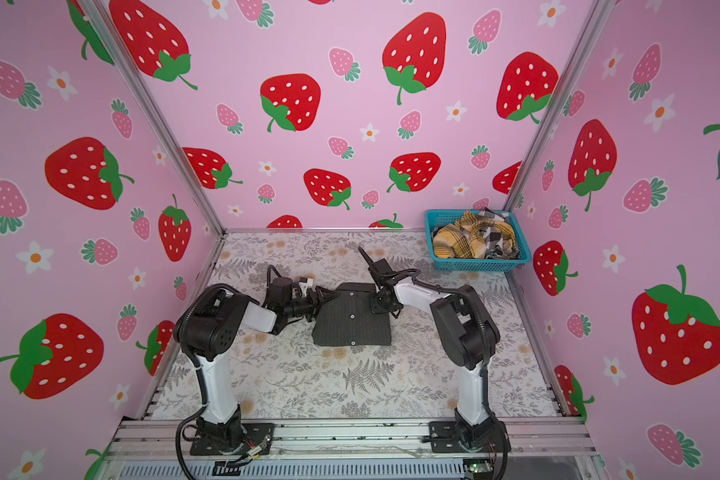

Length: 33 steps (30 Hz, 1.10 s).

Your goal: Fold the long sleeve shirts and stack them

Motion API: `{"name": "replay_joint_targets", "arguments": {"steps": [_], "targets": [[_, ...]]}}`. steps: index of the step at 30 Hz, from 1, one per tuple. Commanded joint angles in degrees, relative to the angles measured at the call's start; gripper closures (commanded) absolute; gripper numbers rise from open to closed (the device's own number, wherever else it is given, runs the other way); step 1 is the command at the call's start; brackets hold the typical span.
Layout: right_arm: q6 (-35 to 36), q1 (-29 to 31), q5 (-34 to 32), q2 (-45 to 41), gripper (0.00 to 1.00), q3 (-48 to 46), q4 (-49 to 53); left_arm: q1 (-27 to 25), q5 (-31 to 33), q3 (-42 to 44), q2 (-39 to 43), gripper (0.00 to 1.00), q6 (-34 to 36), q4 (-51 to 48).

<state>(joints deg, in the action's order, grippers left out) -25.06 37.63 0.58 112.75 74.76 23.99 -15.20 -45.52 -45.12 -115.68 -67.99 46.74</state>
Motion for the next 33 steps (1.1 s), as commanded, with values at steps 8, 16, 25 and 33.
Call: {"name": "replay_joint_targets", "arguments": {"steps": [8,16,25,33], "targets": [[-1.5,0.5,3.3,1.5,0.71,-1.7,2.7,-0.8,-0.3,1.3,-5.4,0.58,-5.1,-0.3],[-2.3,0.5,1.7,-5.2,0.67,-0.8,4.7,1.0,1.1,0.4,0.7,0.84,-3.0,-6.6],[-4.6,0.4,-0.5,-17.6,0.62,-4.5,7.0,7.8,8.1,-5.6,19.0,1.0,16.2,-43.6],[-7.3,0.4,1.1,-25.3,0.62,-10.4,3.5,11.7,42.9,-27.6,34.6,1.0,41.0,-95.3]]}}
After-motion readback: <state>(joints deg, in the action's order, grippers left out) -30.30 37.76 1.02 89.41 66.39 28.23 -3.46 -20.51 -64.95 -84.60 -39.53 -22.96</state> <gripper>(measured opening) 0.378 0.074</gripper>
